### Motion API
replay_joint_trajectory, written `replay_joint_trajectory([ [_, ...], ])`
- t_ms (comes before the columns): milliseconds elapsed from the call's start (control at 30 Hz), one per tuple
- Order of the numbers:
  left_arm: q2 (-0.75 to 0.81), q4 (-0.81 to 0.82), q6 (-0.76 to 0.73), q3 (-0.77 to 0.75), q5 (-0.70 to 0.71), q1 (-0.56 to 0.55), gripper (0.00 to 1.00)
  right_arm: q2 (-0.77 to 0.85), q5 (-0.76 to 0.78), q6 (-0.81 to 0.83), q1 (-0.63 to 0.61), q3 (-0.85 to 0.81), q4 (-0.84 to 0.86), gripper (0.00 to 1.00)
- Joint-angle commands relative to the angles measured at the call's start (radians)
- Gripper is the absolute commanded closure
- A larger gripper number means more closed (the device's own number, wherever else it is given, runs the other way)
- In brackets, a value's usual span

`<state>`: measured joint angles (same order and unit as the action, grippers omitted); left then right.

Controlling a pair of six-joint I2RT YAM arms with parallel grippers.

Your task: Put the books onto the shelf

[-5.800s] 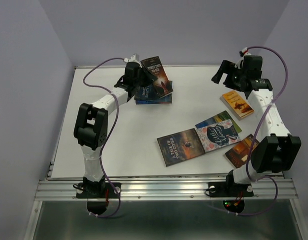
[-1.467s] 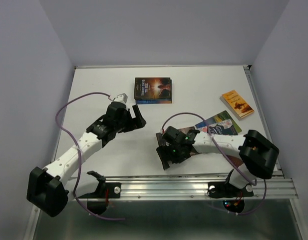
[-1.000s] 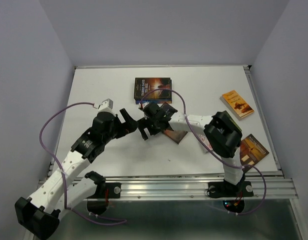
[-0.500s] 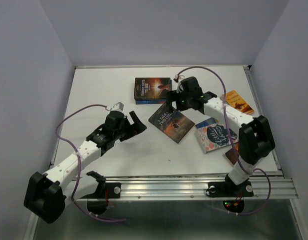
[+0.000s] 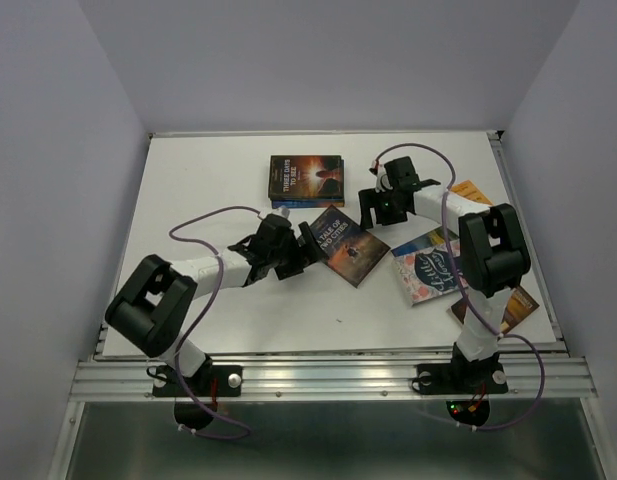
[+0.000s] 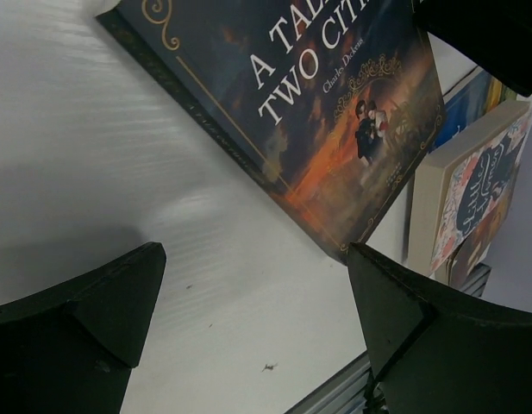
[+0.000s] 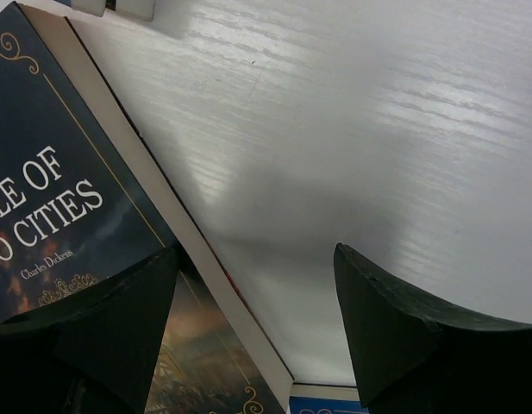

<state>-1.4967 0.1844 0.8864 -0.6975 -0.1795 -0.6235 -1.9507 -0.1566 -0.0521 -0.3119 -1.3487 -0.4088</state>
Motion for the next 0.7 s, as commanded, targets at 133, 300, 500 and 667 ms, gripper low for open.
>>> replay_joint_trajectory([
  [133,-0.171,0.142,0.074,-0.105,-0.060,-0.041,0.04,0.065,-0.158,-0.014,0.005,0.134,-0.027,0.22],
  [300,-0.198,0.139,0.094,-0.123,-0.035,-0.050,0.05,0.084,-0.178,-0.038,0.005,0.189,-0.021,0.25],
  [500,-0.235,0.128,0.131,-0.140,-0.015,-0.050,0.05,0.064,-0.279,-0.075,0.005,0.238,-0.018,0.51],
  [667,-0.251,0.148,0.172,-0.142,-0.005,-0.053,0.01,0.070,-0.395,-0.112,0.005,0.290,-0.019,0.60],
])
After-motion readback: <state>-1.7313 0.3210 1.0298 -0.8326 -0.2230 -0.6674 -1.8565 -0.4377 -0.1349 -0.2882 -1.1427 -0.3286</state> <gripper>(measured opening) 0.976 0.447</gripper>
